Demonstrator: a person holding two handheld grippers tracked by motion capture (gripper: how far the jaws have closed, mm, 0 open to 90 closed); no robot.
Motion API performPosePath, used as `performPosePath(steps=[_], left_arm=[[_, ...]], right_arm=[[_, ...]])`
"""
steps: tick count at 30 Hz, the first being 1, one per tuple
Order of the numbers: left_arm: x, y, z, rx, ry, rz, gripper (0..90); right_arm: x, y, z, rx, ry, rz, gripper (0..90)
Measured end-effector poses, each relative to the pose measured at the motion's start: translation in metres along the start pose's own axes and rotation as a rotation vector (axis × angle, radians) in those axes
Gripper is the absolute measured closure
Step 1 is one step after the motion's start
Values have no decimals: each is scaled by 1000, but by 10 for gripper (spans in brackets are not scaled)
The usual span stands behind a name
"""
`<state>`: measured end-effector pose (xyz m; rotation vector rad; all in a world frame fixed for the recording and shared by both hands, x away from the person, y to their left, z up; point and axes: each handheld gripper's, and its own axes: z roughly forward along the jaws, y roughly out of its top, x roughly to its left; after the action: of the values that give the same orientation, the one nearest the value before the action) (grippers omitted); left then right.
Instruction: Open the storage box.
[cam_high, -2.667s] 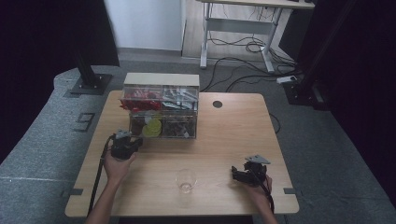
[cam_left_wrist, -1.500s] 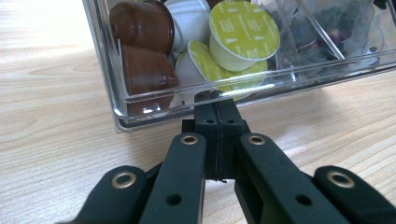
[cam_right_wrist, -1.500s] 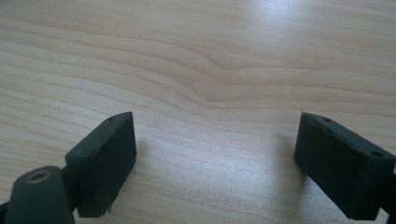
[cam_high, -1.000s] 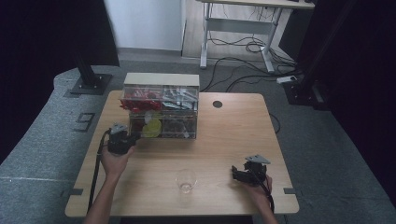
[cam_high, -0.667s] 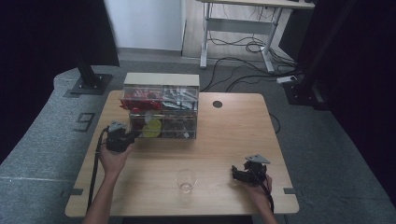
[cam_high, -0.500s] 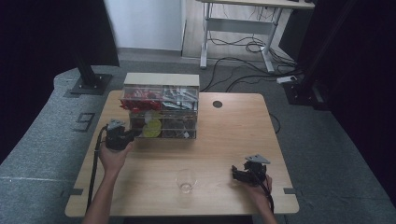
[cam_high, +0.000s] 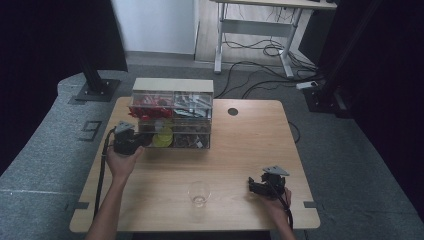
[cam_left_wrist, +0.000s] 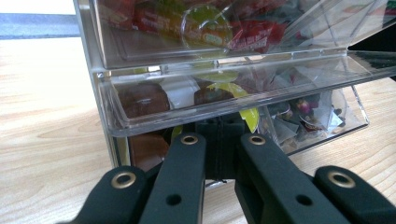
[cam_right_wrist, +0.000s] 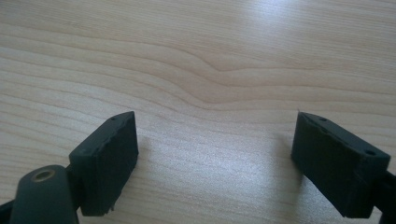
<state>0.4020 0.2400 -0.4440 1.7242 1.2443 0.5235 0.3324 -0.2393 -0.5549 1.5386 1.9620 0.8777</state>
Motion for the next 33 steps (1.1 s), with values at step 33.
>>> performPosePath(steps=[33], left_arm=[[-4,11,1,-7,-19,11,900]], right_arm=[[1,-2,-3,-8,-4,-2,183]])
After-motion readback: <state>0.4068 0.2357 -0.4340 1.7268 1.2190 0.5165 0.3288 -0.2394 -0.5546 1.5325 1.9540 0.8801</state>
